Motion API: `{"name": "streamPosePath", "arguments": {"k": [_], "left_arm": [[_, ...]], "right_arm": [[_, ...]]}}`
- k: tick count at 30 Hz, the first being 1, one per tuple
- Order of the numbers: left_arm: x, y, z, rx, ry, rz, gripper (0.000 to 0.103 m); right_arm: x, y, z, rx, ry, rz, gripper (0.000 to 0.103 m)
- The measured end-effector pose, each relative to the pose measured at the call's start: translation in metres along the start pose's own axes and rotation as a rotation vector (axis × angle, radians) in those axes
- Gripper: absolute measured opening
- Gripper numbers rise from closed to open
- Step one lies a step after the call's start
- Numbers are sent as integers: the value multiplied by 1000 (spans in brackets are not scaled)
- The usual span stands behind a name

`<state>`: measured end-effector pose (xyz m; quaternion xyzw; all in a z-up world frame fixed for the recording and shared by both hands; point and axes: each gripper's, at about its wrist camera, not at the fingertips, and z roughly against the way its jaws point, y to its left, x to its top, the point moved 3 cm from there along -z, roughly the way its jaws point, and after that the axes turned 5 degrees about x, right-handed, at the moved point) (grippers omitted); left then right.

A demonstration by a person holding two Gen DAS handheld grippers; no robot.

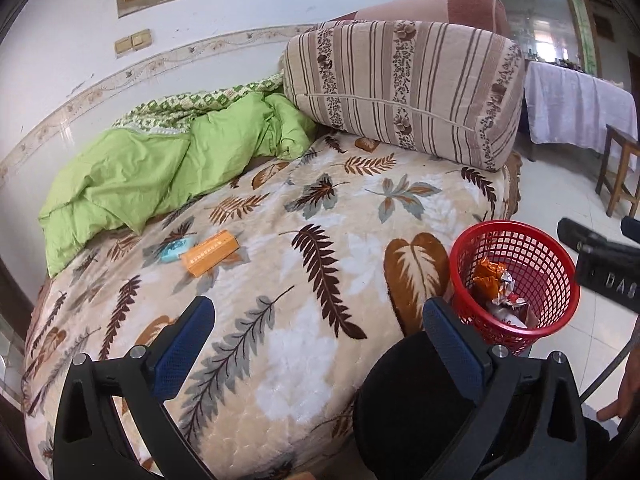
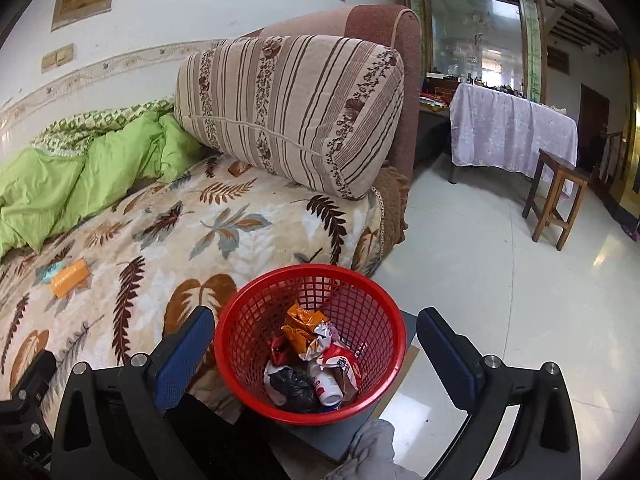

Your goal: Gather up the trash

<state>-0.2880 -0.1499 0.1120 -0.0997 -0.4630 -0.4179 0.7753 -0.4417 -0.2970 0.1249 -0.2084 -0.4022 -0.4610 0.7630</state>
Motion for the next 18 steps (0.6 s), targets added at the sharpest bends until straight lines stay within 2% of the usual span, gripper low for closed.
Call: {"name": "streamPosePath", "arguments": {"k": [9,18], "left_arm": [[-3,2,-7,-17,35,33,103],[-3,-1,-3,-9,16,20,103]], "right_arm": [[-3,2,-4,-14,20,22,102],[-5,4,-4,-12,25,32,102]]}}
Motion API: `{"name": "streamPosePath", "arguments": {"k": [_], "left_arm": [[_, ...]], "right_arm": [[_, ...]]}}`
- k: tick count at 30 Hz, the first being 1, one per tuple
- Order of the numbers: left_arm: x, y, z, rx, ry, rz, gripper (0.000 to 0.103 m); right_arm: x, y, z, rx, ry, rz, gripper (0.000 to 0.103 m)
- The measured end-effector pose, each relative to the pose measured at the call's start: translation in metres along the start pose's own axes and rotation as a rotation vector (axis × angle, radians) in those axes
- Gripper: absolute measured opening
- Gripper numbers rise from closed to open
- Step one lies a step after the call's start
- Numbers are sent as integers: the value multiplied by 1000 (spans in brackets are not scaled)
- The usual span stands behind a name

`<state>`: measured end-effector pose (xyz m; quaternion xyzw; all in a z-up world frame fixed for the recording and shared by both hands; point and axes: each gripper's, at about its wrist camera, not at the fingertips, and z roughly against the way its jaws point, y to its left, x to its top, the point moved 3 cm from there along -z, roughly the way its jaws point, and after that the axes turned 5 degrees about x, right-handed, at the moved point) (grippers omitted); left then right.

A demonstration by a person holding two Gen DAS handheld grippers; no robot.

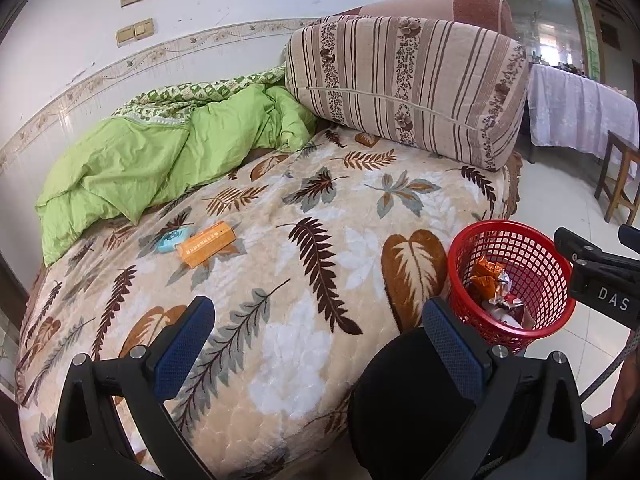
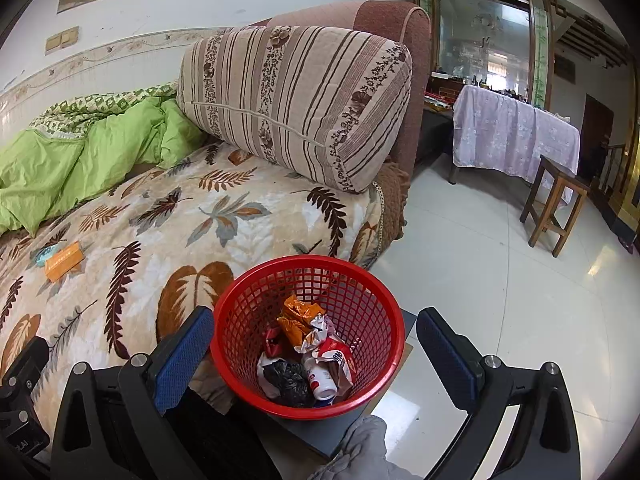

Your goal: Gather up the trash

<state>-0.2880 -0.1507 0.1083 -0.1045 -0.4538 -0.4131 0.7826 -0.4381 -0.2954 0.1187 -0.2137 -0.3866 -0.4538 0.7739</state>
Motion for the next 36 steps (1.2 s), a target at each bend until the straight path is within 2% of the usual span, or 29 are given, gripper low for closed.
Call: {"name": "streamPosePath", "arguments": {"k": [36], "left_arm": [[0,2,0,-5,13,16,103]], "right_arm": [[0,5,-1,2,10,19,102]]}}
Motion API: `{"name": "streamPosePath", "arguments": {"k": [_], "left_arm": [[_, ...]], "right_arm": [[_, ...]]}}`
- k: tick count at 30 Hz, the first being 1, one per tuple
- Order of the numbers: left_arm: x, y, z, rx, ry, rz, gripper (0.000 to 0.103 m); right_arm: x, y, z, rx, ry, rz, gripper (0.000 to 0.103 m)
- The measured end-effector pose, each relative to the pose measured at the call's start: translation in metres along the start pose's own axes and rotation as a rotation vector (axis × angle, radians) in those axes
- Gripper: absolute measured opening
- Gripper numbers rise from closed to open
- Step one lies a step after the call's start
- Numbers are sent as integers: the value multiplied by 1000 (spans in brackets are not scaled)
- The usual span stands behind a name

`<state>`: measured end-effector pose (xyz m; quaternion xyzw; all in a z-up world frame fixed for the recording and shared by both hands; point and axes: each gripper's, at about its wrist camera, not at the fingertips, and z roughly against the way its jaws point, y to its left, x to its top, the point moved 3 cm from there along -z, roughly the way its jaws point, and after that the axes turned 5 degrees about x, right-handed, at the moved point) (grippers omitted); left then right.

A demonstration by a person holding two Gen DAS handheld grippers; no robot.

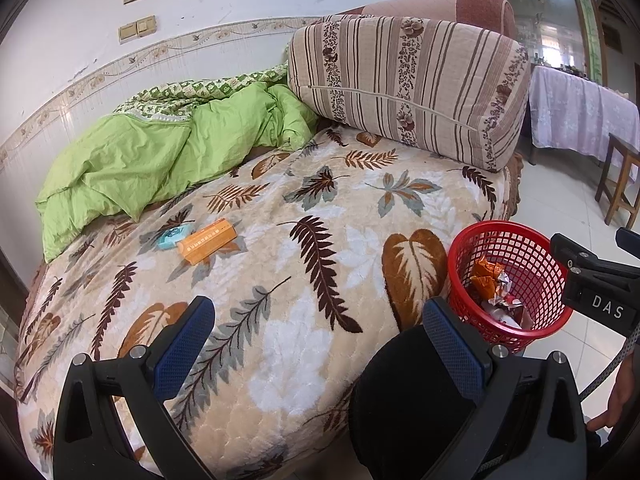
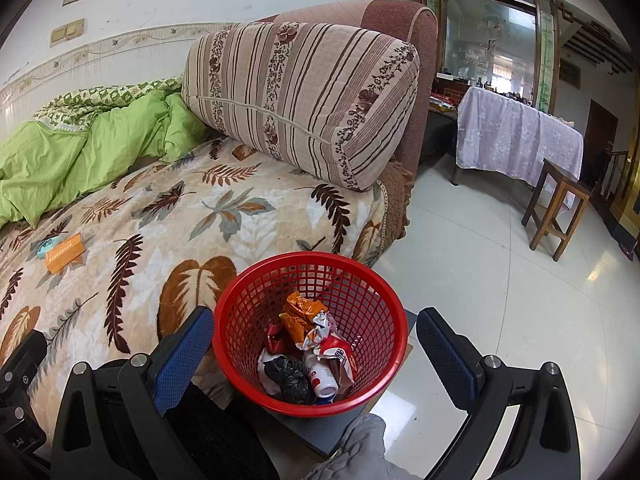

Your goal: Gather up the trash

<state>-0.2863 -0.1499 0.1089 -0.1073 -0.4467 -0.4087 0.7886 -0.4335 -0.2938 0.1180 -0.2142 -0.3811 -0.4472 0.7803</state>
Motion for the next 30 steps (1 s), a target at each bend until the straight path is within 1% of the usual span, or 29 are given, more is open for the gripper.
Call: {"name": "streamPosePath", "arguments": {"k": [30], "left_arm": [[1,2,0,-4,-3,0,103]], "right_arm": [[-2,0,-1,0,4,0,102]]}}
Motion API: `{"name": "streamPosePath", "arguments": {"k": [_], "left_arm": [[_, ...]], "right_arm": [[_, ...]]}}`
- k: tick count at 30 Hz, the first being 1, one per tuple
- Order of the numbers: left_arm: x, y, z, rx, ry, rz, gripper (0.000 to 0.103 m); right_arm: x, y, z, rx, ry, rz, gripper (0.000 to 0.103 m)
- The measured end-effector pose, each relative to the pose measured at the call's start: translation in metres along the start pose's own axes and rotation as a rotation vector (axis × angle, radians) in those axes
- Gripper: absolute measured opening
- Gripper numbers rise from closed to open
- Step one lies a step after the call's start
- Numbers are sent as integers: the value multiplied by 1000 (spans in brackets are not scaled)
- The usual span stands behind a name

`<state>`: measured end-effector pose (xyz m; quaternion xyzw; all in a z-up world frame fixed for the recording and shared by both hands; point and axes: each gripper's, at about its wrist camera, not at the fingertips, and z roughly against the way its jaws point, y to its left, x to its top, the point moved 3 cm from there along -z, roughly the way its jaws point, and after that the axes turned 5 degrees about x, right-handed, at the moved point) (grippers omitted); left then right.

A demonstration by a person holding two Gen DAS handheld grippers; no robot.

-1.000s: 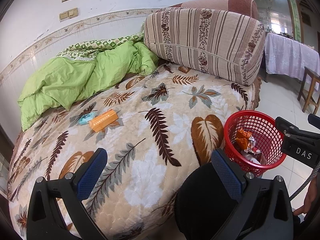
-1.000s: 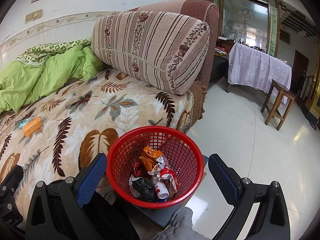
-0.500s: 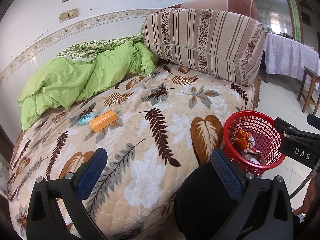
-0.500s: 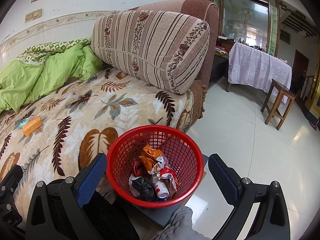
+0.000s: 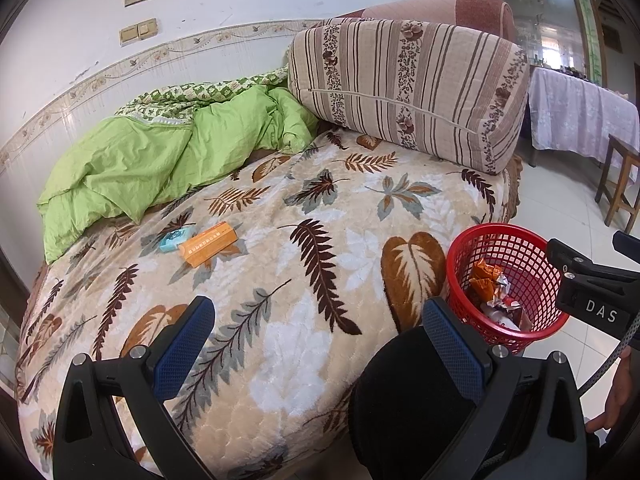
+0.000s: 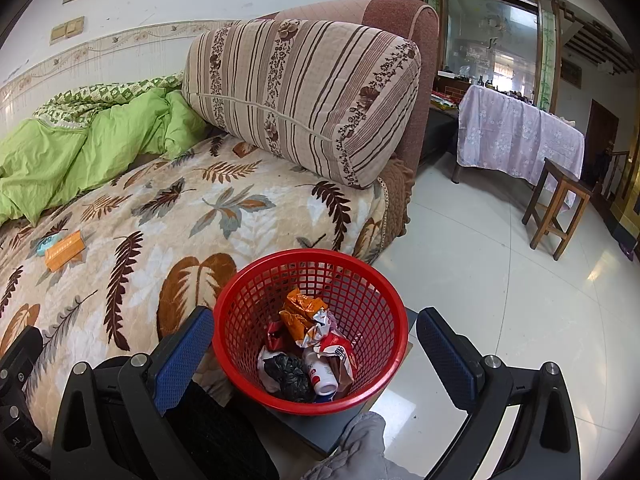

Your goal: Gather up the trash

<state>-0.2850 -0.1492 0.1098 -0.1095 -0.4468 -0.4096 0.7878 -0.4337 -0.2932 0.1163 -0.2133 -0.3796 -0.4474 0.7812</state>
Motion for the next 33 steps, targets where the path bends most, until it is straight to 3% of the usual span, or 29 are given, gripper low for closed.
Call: {"name": "streamPosePath", "arguments": {"k": [22,30,33], "left_arm": [[8,-3,1,-21,1,19,103],[5,6,-2,-71,36,90,103],[5,32,-8,-27,46,156,103]], "right_arm": [[1,0,0,0,1,1,102],[-3,7,-4,15,3,15,102],[10,17,-9,49,-10,40,102]]}}
